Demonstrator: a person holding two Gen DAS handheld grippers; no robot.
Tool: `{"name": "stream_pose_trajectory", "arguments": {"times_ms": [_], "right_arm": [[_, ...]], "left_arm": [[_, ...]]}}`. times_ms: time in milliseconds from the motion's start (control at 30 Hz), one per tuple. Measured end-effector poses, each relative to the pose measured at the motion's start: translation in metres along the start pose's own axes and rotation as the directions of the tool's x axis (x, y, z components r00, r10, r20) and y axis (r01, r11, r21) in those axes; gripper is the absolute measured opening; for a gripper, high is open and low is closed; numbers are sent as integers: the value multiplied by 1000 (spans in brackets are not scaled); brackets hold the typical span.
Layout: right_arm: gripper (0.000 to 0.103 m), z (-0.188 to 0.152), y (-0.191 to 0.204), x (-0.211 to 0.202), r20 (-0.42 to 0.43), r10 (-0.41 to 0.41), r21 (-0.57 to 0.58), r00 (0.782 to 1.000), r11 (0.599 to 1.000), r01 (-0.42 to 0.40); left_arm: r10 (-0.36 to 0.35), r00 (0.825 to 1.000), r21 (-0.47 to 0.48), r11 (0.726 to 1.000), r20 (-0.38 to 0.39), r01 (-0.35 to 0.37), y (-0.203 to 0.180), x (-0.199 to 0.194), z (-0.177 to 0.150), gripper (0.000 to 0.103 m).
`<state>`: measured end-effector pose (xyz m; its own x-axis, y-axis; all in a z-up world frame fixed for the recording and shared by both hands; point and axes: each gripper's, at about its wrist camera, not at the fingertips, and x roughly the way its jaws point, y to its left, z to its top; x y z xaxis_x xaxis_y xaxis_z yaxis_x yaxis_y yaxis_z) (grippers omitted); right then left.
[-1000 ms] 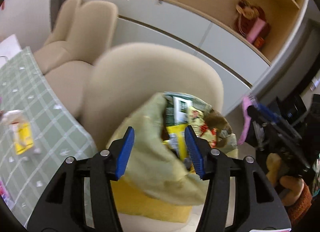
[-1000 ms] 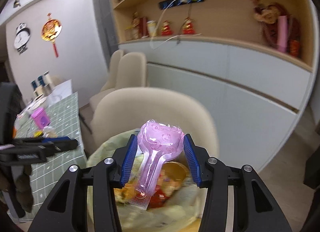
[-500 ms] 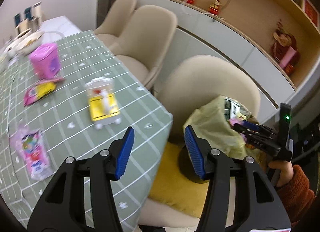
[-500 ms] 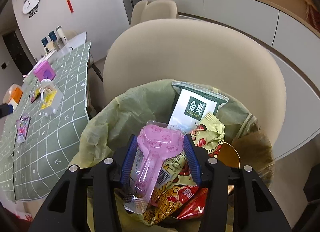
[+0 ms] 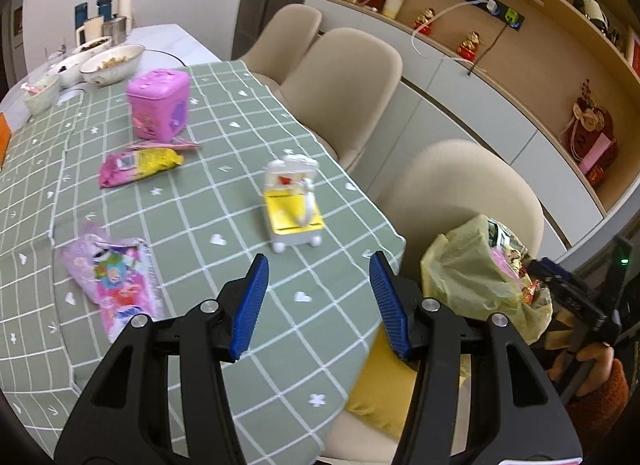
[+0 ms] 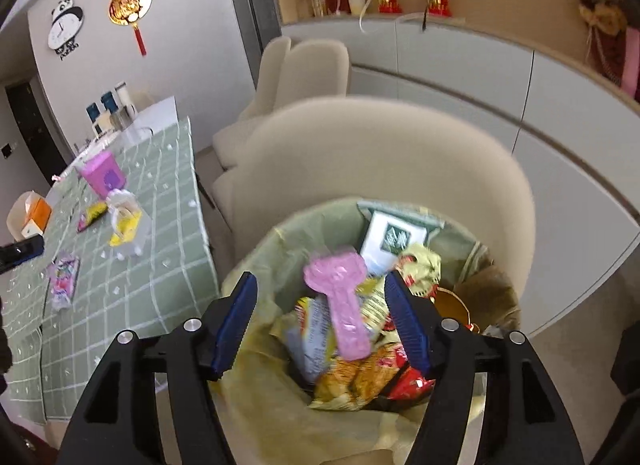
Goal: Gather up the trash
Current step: 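Open the left gripper over the bag while the right gripper drops the pink spoon in, then move both tools back over the table toward the pink box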
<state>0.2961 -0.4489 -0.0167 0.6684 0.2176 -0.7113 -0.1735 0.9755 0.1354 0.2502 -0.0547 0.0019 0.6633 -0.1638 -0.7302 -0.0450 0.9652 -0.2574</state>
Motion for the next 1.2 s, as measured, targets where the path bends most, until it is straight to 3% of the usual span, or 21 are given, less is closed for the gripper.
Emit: {"name": "stream_pose_trajectory", "arguments": {"times_ms": [133,233,500,633,867,1000,1200], "right_arm": [[63,10,30,-22,72,18,-14,997,1000,-17],[65,14,62,-27,98,75,-42,992,997,-71],[68,13,167,-5,2,228,-142,974,964,-226],[68,9,216,10,-69,284,-192,956,937,-292],[68,-5,284,26,-146,342,-269,928,889,-370],[68,-14,307,29,-153,345,-293,926,879,-376],[68,-26,314,28,-123,272,-320,954,900,-298]], "left_arm": [[23,999,-27,999,26,-22,32,-15,-4,50],[69,996,-65,996,50,-66,69,-31,-9,50],[209,976,-229,955,61,-190,173,-73,-29,50],[241,969,-285,934,58,-215,207,-90,-42,50],[257,965,-322,919,48,-229,246,-109,-60,50],[232,972,-306,929,37,-210,253,-108,-64,51],[139,989,-195,973,57,-126,237,-87,-53,51]]}}
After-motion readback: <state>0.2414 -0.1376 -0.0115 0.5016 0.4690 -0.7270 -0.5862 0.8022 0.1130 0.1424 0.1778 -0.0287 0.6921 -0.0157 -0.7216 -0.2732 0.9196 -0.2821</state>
